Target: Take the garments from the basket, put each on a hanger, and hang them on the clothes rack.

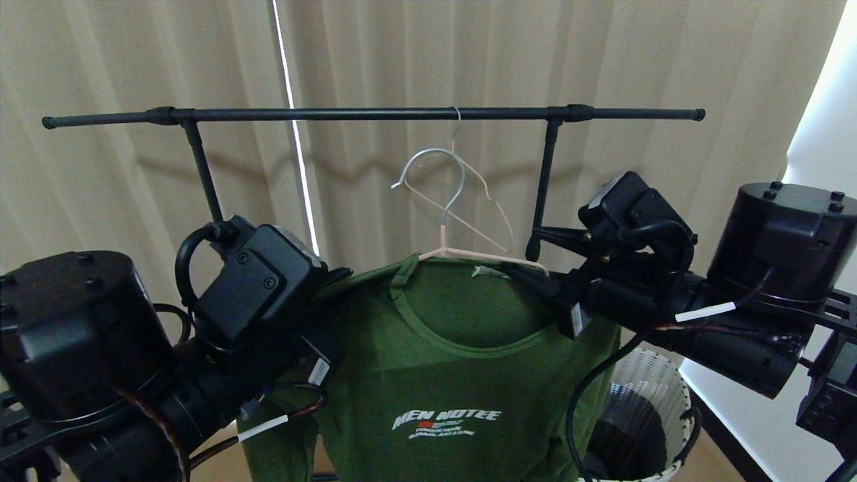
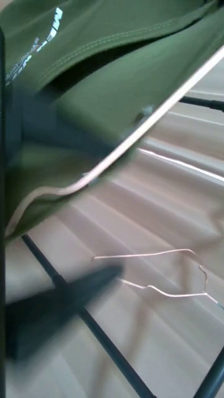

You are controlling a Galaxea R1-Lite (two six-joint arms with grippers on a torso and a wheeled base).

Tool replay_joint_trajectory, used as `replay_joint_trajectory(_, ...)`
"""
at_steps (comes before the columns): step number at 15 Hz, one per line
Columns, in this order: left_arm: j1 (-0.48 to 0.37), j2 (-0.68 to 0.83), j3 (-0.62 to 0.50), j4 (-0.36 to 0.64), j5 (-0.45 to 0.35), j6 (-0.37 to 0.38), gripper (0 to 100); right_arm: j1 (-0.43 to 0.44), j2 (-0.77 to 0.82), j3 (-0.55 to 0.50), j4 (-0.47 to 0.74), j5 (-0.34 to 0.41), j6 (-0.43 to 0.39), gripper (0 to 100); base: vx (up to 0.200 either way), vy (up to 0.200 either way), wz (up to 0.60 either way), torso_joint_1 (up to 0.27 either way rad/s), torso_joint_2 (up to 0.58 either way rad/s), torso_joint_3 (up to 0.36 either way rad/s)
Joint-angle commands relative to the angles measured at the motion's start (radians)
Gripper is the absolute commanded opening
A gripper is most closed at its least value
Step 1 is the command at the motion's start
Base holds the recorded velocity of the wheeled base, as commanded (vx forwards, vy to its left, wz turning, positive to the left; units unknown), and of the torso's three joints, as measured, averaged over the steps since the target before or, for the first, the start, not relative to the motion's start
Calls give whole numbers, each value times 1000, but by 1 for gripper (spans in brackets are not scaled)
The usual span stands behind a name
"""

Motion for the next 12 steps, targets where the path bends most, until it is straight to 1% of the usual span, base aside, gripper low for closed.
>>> replay_joint_trajectory(1,-2,2,1,0,1,0,0,1,-1,1,-1,0,0,0,0,0,0,0,0,0)
replay_joint_trajectory(7,-1,0,11,-2,1,-2,0,3,-3,6,-2,1,0,0,0,0,0,0,0,0)
replay_joint_trajectory(11,-1,-5,13,-2,-1,-9,0,9,-11,29,-13,3,1,0,0,0,0,0,0,0)
replay_joint_trajectory(12,-1,-6,13,-2,-1,-11,100,13,-18,30,-13,1,1,0,0,0,0,0,0,0)
